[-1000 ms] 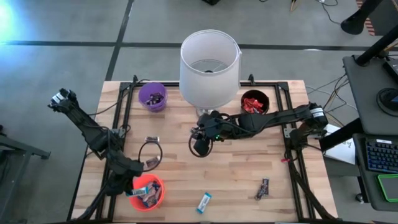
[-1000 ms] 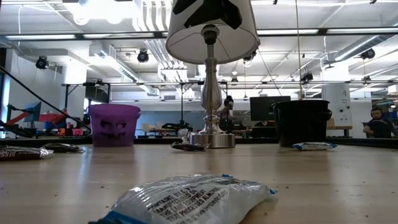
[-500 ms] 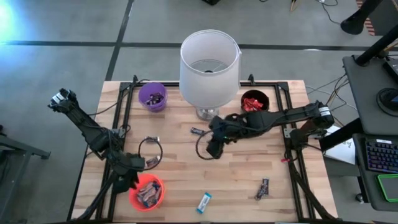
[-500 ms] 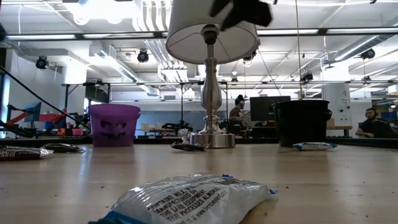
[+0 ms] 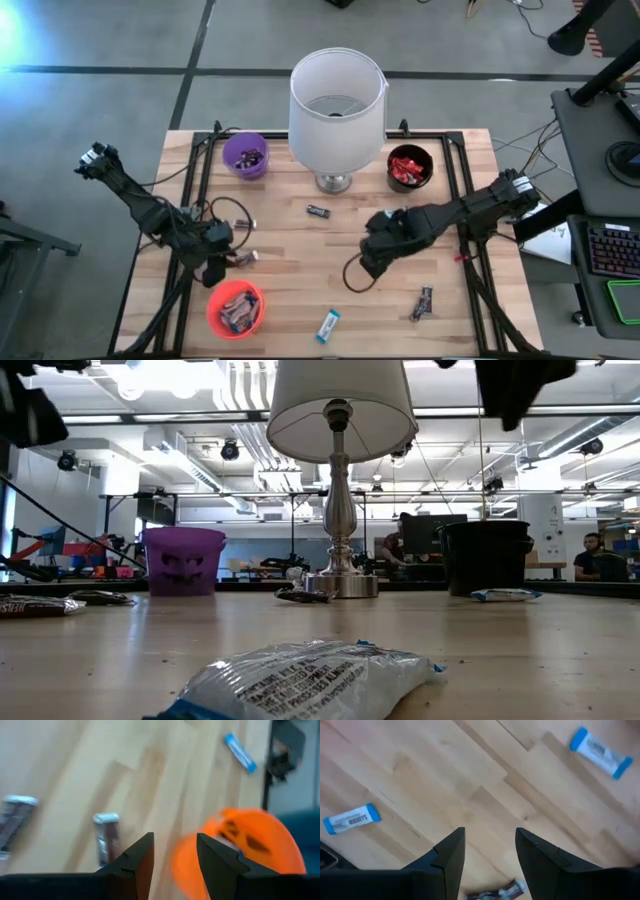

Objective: Organize candy in baskets
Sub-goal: Put the brown chocolate bar into the purple bucket

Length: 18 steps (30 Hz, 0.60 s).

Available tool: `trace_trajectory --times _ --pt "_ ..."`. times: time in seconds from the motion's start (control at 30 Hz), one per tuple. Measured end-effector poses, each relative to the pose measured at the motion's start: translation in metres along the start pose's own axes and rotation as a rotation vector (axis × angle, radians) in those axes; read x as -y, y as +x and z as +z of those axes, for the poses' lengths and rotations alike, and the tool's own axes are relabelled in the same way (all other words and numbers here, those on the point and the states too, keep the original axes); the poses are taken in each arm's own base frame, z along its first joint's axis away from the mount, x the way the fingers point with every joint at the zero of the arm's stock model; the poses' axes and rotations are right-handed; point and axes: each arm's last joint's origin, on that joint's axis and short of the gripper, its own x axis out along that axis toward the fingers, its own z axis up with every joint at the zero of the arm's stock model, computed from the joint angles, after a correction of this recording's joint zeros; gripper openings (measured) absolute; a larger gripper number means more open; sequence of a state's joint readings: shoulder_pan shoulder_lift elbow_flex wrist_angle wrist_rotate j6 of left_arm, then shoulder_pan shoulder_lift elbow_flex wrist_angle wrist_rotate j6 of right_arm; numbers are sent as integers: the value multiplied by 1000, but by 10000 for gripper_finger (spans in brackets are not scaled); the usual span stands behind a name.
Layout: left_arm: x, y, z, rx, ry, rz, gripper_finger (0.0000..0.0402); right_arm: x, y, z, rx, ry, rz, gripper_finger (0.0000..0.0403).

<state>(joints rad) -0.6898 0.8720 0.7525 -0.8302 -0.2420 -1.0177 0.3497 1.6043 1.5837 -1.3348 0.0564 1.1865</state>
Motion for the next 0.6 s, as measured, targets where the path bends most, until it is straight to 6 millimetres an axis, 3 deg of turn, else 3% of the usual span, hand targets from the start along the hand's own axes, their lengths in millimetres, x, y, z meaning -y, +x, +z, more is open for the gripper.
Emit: trace_trajectory --times 0.27,0.6 --pt "-23 -14 11 238 -102 174 130 -6 16 -39 -10 219 -59 164" --pt "-35 -30 17 366 -134 203 130 -7 31 -89 7 486 -119 164"
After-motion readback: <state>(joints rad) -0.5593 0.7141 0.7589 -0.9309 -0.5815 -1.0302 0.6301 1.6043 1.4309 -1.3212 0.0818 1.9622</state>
